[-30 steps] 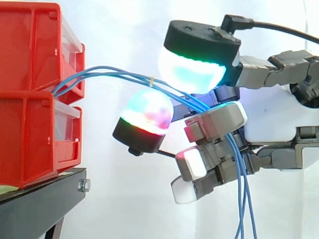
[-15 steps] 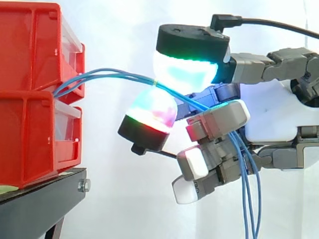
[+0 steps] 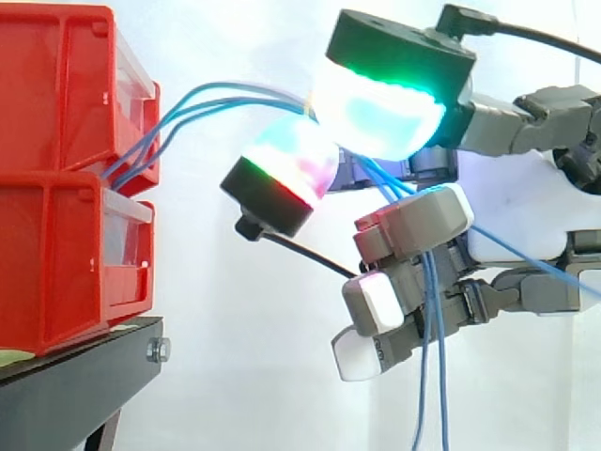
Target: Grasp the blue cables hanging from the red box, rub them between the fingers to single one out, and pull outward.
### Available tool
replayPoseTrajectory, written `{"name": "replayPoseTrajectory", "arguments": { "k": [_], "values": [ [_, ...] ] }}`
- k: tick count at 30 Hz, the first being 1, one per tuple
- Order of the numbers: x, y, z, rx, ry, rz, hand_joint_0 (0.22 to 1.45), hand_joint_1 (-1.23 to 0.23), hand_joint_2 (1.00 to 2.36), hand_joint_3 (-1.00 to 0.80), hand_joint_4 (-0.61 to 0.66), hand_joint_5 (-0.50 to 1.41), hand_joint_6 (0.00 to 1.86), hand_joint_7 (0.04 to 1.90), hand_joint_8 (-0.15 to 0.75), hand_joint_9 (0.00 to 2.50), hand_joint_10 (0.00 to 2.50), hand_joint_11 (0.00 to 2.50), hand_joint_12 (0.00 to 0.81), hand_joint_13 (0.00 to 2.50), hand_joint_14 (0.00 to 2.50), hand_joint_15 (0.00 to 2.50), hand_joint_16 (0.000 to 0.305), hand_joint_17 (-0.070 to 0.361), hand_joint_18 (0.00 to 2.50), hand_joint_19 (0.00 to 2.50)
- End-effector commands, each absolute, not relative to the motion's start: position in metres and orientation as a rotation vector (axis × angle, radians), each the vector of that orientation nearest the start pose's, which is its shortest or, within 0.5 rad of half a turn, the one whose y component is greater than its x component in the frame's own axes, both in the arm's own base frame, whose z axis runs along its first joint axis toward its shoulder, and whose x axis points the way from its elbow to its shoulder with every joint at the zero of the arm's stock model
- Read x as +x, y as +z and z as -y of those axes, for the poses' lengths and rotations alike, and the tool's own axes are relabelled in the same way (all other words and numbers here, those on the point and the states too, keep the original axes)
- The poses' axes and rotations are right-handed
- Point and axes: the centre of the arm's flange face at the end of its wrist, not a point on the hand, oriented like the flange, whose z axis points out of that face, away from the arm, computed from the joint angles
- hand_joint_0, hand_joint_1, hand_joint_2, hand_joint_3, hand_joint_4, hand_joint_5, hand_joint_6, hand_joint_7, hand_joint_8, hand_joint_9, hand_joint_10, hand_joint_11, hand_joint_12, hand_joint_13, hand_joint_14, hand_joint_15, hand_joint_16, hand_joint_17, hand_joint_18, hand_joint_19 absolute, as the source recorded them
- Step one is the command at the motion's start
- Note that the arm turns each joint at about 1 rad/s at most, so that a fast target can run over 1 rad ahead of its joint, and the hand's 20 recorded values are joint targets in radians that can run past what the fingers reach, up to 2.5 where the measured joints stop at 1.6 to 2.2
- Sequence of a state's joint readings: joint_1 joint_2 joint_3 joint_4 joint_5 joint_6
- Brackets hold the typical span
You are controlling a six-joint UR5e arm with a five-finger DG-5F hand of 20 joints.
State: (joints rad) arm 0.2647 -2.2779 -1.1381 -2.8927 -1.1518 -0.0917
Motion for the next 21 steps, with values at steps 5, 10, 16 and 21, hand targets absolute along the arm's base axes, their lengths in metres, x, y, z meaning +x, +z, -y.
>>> {"name": "replayPoseTrajectory", "arguments": {
  "k": [5, 10, 16, 21],
  "values": [
    [0.7611, 0.2767, -0.0262, 1.228, 1.010, -1.173, 0.59, -0.83, 1.00, -0.50, 0.10, -0.16, 0.90, 0.79, 0.319, 1.14, 0.01, 1.26, 0.377, 0.88, 0.02, 0.58, 0.045, 0.101, 0.78, 0.37],
    [0.7611, 0.2767, -0.0262, 1.228, 1.010, -1.173, 0.51, -0.71, 1.00, -0.50, 0.13, -0.14, 0.85, 0.86, 0.345, 1.13, 0.02, 1.23, 0.394, 0.86, 0.02, 0.56, 0.050, 0.114, 0.78, 0.40],
    [0.7608, 0.2764, -0.0262, 1.228, 1.009, -1.177, 0.48, -0.62, 1.00, -0.50, 0.15, -0.13, 0.81, 0.86, 0.359, 1.13, 0.01, 1.19, 0.409, 0.86, 0.02, 0.56, 0.054, 0.122, 0.77, 0.40],
    [0.7604, 0.2760, -0.0264, 1.229, 1.008, -1.183, 0.57, -0.67, 1.01, -0.39, 0.12, -0.13, 0.80, 0.91, 0.331, 1.13, 0.02, 1.21, 0.387, 0.84, 0.02, 0.57, 0.049, 0.110, 0.73, 0.42]
  ]
}}
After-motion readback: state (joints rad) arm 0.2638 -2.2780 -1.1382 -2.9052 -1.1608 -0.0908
